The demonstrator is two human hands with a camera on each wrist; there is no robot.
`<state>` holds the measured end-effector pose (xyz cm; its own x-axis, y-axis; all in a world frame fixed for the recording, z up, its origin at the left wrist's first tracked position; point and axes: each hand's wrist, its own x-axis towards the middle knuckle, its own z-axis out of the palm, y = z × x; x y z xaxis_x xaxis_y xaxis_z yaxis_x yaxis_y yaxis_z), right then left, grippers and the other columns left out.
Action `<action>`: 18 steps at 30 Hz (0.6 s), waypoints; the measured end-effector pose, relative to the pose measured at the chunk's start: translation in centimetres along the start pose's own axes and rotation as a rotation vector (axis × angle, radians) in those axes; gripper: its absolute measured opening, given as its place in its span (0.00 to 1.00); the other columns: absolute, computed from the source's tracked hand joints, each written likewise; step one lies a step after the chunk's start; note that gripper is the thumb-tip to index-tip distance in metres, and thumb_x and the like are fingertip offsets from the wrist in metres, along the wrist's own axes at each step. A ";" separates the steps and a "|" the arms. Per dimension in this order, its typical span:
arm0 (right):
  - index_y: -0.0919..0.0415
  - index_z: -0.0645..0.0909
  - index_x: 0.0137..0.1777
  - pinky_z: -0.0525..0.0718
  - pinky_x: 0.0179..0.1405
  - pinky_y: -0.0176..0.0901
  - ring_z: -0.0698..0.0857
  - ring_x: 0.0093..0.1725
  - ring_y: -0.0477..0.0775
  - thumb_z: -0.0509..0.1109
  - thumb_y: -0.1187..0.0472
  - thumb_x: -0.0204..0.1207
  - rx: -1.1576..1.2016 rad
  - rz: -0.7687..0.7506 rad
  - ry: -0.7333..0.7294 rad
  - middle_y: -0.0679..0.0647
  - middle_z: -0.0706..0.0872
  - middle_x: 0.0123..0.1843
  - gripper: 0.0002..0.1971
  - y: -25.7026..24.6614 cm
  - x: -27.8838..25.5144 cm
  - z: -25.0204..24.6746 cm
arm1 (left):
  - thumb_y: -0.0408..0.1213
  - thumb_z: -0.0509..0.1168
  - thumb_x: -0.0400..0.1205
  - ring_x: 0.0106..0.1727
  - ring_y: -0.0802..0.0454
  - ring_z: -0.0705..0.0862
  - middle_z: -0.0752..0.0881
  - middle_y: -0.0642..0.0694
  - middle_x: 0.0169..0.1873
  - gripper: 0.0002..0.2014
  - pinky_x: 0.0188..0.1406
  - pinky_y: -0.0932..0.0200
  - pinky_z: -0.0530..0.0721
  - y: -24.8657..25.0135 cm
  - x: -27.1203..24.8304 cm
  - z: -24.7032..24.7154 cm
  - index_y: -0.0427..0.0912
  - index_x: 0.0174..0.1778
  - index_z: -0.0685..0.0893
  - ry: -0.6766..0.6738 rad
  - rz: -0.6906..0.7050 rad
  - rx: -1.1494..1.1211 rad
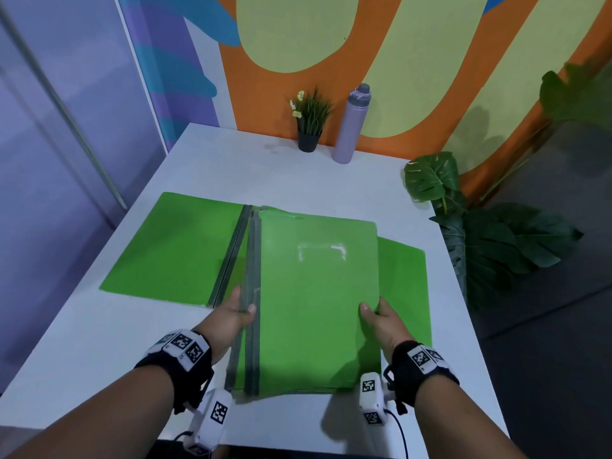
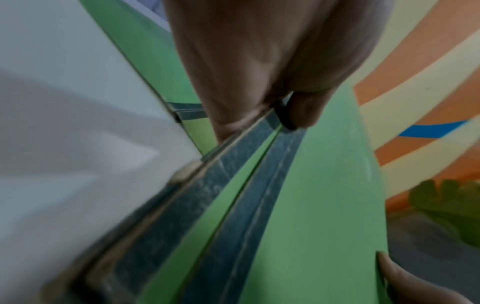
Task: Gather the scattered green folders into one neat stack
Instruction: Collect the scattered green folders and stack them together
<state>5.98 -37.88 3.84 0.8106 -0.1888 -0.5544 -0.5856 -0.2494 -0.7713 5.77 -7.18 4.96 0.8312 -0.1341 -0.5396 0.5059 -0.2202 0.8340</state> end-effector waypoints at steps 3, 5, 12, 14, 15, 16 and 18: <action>0.57 0.55 0.82 0.60 0.78 0.64 0.60 0.81 0.63 0.64 0.58 0.82 0.144 0.000 0.132 0.58 0.58 0.84 0.31 0.8 0.2 -0.6 | 0.51 0.50 0.88 0.86 0.44 0.56 0.57 0.46 0.85 0.31 0.83 0.45 0.56 1.6 1.0 1.3 0.46 0.85 0.49 -0.025 -0.015 0.178; 0.57 0.58 0.81 0.60 0.78 0.64 0.61 0.80 0.63 0.63 0.60 0.82 0.162 0.009 0.193 0.58 0.60 0.83 0.29 0.9 0.3 -1.0 | 0.49 0.52 0.88 0.85 0.42 0.58 0.57 0.43 0.85 0.30 0.83 0.45 0.59 1.6 2.4 1.2 0.44 0.85 0.53 0.032 0.037 0.420; 0.58 0.61 0.80 0.58 0.78 0.64 0.60 0.81 0.64 0.63 0.65 0.81 0.202 0.104 0.268 0.57 0.61 0.83 0.28 2.5 0.2 -2.3 | 0.50 0.54 0.85 0.85 0.37 0.53 0.52 0.48 0.86 0.32 0.77 0.26 0.64 -3.1 4.5 -2.6 0.50 0.85 0.52 0.173 -0.130 1.018; 0.58 0.61 0.80 0.58 0.78 0.65 0.59 0.81 0.64 0.63 0.65 0.81 0.209 0.128 0.271 0.57 0.61 0.83 0.28 3.0 0.3 -2.4 | 0.53 0.54 0.84 0.82 0.39 0.62 0.66 0.45 0.81 0.30 0.75 0.28 0.67 -3.9 3.8 -3.2 0.52 0.83 0.57 0.235 -0.127 1.091; 0.57 0.62 0.80 0.58 0.78 0.66 0.60 0.81 0.65 0.63 0.65 0.81 0.214 0.141 0.270 0.57 0.61 0.83 0.28 3.3 0.3 -2.5 | 0.55 0.53 0.83 0.77 0.41 0.70 0.73 0.44 0.75 0.29 0.73 0.30 0.70 -4.3 3.4 -3.4 0.51 0.80 0.63 0.256 -0.130 1.116; 0.57 0.62 0.80 0.59 0.78 0.66 0.60 0.80 0.65 0.63 0.65 0.81 0.217 0.151 0.268 0.57 0.62 0.83 0.28 3.5 0.4 -2.4 | 0.58 0.54 0.81 0.70 0.42 0.77 0.79 0.44 0.67 0.28 0.70 0.32 0.74 -4.8 2.9 -3.6 0.50 0.76 0.69 0.270 -0.142 1.108; 0.56 0.63 0.79 0.60 0.77 0.69 0.61 0.80 0.66 0.64 0.64 0.80 0.217 0.160 0.259 0.57 0.63 0.82 0.28 3.8 0.5 -2.2 | 0.64 0.56 0.76 0.58 0.45 0.82 0.83 0.47 0.55 0.30 0.63 0.36 0.80 -5.9 1.9 -3.8 0.48 0.66 0.77 0.322 -0.197 1.057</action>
<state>4.16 -41.02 1.30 0.6637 -0.4501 -0.5974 -0.6673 0.0044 -0.7447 5.27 -2.47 -0.57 0.8565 0.2159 -0.4689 0.3126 -0.9397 0.1384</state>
